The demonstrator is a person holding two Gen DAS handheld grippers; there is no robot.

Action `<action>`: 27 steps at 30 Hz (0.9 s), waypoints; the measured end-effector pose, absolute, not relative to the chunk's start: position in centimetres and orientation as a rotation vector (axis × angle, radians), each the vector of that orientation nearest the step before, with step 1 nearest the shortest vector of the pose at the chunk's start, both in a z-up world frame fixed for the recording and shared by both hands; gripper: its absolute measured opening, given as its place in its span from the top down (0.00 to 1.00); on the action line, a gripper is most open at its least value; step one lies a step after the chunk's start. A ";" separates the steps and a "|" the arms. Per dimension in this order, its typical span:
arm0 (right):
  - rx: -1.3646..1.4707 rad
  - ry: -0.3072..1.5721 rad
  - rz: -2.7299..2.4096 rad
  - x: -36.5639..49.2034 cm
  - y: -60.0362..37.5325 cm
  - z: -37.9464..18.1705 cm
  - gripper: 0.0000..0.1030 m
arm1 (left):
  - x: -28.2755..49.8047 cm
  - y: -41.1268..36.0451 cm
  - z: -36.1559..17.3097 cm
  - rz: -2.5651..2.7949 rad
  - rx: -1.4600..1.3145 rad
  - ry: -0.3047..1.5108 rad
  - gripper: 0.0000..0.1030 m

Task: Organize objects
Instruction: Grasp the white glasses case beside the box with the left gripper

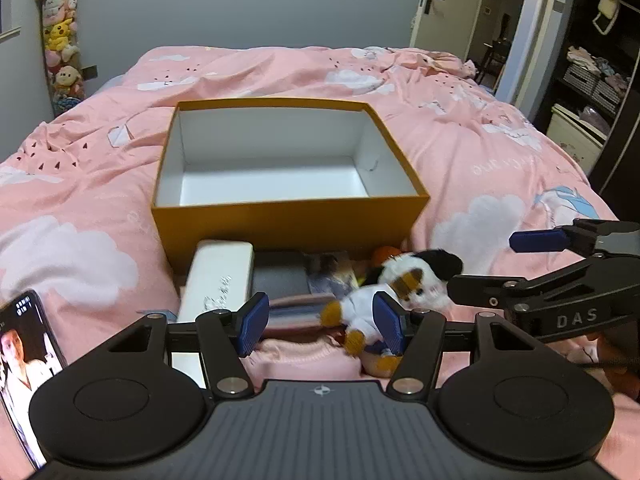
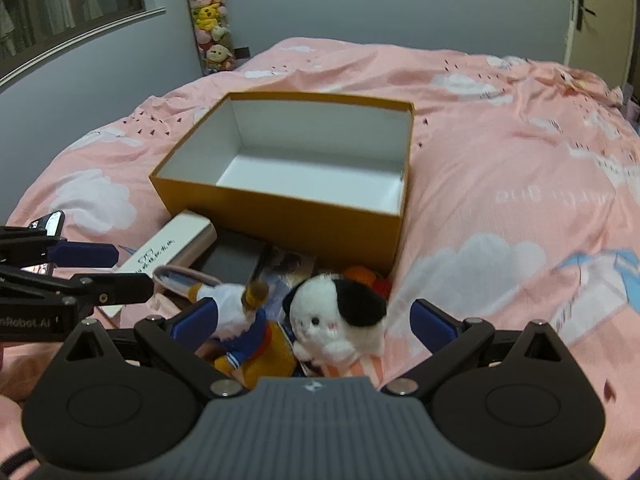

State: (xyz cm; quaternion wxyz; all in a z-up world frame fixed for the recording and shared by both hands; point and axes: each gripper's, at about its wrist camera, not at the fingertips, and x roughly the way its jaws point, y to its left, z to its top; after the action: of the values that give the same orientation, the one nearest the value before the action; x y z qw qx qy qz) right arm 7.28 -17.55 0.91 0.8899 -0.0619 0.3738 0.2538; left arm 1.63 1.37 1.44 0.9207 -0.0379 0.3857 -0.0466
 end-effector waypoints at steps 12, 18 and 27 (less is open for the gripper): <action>-0.179 0.788 0.632 11.5 -14.1 2.0 0.01 | 6.0 5.2 2.3 -0.050 -0.044 0.792 0.41; -0.163 0.801 0.643 14.3 -12.1 2.4 0.01 | 9.1 8.8 2.6 -0.085 -0.135 0.906 0.34; -0.159 0.873 0.686 16.9 -9.7 0.8 0.01 | 11.7 8.8 -1.3 -0.098 -0.116 1.172 0.30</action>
State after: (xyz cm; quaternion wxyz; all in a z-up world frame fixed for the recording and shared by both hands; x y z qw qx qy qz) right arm 16.89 -9.70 0.77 0.8468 -0.0756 0.4142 0.3252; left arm 11.72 8.85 -1.33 0.8304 -0.0546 0.5526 -0.0463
